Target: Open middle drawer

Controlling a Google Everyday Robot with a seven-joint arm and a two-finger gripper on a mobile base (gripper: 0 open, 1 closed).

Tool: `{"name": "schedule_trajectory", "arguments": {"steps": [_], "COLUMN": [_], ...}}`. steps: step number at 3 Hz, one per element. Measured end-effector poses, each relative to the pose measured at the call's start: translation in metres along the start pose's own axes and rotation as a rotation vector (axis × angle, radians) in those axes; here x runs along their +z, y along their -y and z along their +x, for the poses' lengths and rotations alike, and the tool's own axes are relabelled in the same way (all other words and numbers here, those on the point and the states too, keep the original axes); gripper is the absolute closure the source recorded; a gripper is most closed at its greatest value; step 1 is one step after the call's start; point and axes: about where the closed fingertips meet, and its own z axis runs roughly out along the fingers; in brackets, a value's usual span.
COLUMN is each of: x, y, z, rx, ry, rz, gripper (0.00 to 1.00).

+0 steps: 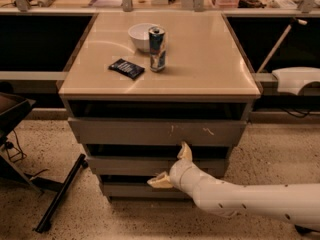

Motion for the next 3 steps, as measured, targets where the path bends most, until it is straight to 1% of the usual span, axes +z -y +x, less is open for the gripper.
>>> {"name": "schedule_trajectory", "arguments": {"steps": [3], "x": [-0.0002], "y": [-0.0025], "z": [0.0057], "rx": [-0.004], "ry": [-0.010], "rz": [-0.006], "gripper": [0.00]}}
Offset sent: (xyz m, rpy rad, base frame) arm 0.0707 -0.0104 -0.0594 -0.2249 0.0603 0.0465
